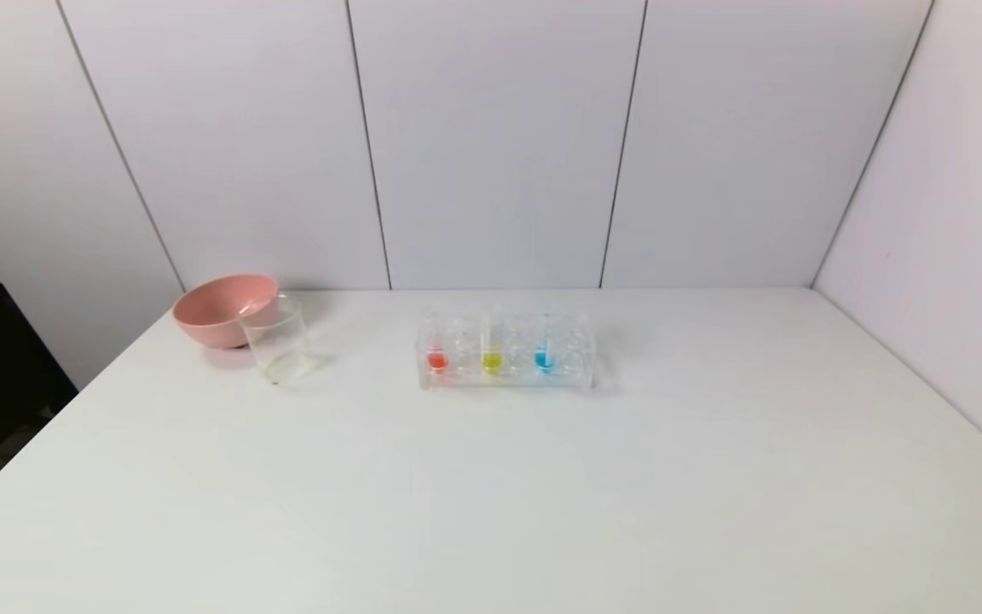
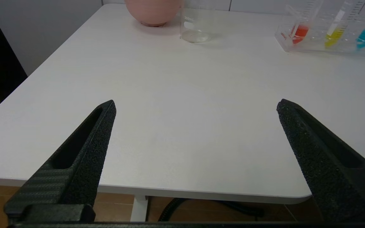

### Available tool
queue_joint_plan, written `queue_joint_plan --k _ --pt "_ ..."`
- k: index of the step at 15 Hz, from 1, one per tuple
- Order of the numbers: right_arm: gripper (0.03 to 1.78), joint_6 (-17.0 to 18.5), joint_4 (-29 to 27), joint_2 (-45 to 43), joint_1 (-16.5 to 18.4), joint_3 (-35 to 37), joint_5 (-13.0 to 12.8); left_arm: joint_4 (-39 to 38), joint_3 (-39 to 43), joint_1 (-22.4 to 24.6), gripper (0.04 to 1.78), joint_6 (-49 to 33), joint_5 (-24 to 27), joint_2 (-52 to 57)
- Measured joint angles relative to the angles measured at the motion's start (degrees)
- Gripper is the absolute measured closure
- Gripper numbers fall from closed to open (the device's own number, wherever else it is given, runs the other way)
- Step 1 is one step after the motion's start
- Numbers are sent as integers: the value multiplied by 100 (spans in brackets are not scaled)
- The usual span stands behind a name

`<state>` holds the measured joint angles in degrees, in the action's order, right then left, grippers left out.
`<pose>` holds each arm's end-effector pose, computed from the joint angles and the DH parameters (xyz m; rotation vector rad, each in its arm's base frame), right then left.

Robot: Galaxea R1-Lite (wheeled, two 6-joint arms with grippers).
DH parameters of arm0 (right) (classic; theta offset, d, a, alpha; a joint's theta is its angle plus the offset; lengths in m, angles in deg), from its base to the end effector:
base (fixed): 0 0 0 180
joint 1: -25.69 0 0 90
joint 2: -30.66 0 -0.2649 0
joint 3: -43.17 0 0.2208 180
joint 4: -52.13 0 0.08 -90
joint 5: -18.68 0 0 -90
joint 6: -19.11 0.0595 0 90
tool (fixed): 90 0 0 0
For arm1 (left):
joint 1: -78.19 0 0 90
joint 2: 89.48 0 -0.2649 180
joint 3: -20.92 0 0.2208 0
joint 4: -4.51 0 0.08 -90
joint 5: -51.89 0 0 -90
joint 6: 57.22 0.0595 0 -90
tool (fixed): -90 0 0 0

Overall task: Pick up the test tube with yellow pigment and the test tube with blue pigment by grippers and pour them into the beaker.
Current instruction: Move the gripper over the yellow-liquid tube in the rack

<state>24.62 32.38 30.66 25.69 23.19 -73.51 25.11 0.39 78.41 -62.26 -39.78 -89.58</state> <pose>0.0821 -0.0023 0.0760 0.0962 -0.0058 -0.0380 0.0815 0.0020 0.0771 -0.0879 0.0015 0.0331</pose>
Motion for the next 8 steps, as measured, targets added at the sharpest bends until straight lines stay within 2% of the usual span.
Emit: queue_joint_plan --k 4,8 --pt "10 0 -2 0 0 0 0 -29 -55 -22 4 193 10 0" --pt "10 0 -2 0 0 0 0 467 -800 -22 4 165 524 -37"
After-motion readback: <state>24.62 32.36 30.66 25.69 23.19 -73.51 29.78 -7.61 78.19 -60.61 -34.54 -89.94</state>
